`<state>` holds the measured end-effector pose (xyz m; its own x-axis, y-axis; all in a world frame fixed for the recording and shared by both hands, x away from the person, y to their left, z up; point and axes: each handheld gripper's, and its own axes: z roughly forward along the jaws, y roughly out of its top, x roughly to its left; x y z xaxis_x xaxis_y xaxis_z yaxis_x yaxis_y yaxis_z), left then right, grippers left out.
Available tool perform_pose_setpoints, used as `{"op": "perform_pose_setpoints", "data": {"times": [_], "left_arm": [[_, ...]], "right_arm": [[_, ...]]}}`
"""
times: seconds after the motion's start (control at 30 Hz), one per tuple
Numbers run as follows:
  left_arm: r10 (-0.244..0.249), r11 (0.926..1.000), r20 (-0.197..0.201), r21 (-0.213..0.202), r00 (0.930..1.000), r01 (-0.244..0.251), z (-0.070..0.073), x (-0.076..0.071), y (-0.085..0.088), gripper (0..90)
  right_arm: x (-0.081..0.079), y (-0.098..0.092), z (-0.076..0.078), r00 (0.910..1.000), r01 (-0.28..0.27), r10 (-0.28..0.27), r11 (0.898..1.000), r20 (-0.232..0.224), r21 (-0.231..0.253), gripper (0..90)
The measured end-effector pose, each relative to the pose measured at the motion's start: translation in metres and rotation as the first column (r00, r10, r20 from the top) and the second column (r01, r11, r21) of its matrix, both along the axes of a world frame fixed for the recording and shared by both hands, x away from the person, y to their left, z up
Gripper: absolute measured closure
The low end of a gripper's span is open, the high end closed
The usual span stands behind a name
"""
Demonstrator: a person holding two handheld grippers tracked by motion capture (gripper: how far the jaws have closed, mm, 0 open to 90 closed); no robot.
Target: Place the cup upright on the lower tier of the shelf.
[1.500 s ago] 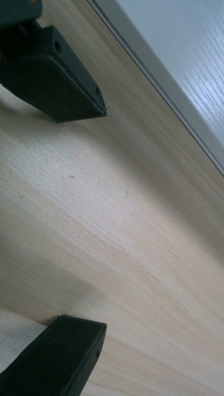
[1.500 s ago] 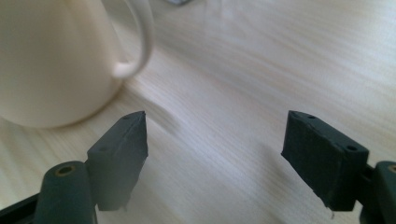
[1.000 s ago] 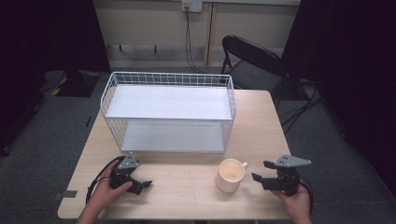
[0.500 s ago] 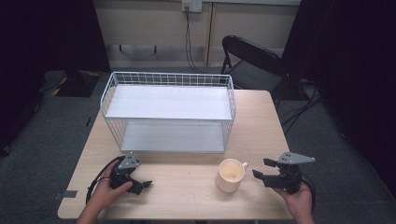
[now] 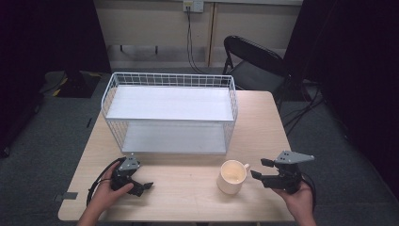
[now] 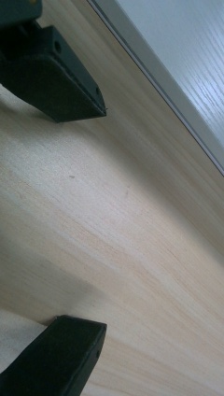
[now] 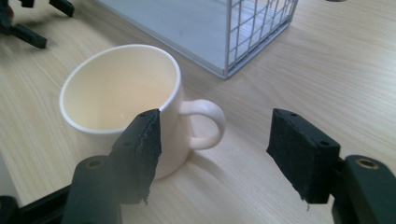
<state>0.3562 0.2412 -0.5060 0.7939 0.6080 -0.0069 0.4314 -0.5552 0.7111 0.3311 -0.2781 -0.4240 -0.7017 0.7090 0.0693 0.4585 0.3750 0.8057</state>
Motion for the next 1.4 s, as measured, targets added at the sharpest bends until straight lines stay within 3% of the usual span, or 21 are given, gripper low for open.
{"op": "perform_pose_setpoints", "data": {"times": [0.6, 1.0, 1.4], "left_arm": [[0.001, 1.0, 0.0, 0.0, 1.0, -0.001, 0.0, 0.0, 0.0, 0.0], [0.0, 1.0, 0.0, 0.0, 1.0, 0.0, 0.0, 0.0, 0.0, 0.0], [0.001, 1.0, 0.001, -0.003, 1.0, -0.001, 0.0, 0.0, 0.0, 0.0]], "right_arm": [[0.003, 0.019, 0.01, 0.9993, -0.034, 0.035, 0.999, -0.013, 0.034, 41.3], [0.01, 0.04, 0.007, 0.9983, -0.058, 0.058, 0.998, -0.01, 0.003, 46.0], [0.02, 0.048, -0.005, 0.9977, -0.057, 0.056, 0.998, -0.039, -0.02, 52.6]]}}
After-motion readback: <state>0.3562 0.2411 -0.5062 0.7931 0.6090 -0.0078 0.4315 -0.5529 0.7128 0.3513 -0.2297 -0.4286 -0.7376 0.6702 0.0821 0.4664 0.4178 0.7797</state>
